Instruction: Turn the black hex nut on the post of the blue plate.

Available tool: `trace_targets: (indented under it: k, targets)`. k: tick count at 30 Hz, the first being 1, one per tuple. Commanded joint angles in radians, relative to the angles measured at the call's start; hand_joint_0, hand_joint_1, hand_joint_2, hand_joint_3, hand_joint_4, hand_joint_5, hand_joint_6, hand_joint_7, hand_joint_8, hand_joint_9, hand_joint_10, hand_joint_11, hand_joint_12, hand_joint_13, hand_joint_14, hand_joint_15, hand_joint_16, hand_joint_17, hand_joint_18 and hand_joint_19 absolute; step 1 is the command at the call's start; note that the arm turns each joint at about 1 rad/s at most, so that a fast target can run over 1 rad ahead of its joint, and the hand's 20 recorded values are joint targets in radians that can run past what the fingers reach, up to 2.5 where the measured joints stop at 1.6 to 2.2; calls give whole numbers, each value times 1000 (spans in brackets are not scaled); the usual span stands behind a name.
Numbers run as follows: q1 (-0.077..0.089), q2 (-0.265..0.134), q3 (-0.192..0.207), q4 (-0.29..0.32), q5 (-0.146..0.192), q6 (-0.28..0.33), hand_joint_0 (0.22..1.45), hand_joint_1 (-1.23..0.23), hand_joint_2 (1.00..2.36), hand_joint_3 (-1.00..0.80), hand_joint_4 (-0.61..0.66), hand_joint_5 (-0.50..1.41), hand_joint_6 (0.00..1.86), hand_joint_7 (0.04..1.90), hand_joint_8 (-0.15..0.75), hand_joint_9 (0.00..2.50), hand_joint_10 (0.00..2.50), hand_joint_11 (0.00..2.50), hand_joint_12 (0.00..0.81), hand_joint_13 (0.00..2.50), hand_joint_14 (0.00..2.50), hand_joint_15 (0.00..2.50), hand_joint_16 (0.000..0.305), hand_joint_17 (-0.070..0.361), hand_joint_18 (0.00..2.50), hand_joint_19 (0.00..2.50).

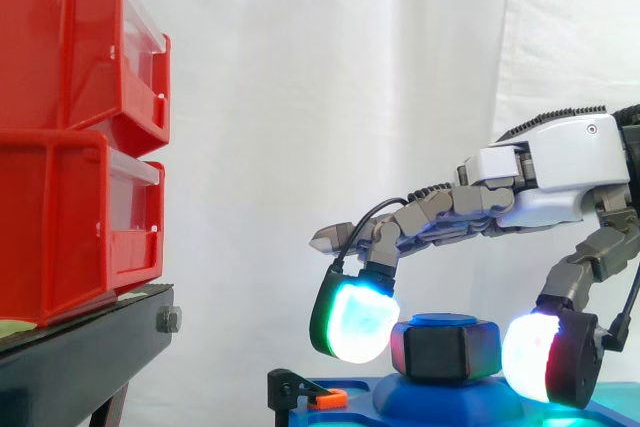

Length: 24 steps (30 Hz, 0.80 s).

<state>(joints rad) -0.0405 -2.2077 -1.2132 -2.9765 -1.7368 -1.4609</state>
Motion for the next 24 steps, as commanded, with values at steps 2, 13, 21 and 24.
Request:
trace_targets:
  k: [2,13,21,24]
  targets:
    - [-9,0,6,-19,-21,-3,451,-765,1000,-500,-1,-300,501,802,75,0,0,0,264,0,0,28,36,81,70,139]
    - [-22,0,52,-102,-44,-42,442,-762,1000,-500,8,-300,501,806,76,0,0,0,265,0,0,36,36,82,71,139]
    - [-27,20,54,-144,-44,-73,440,-760,1000,-500,10,-300,501,807,77,0,0,0,266,0,0,37,36,82,75,139]
    - [-30,29,54,-162,-43,-82,441,-756,1000,-500,11,-300,501,804,80,0,0,0,266,0,0,36,36,82,78,143]
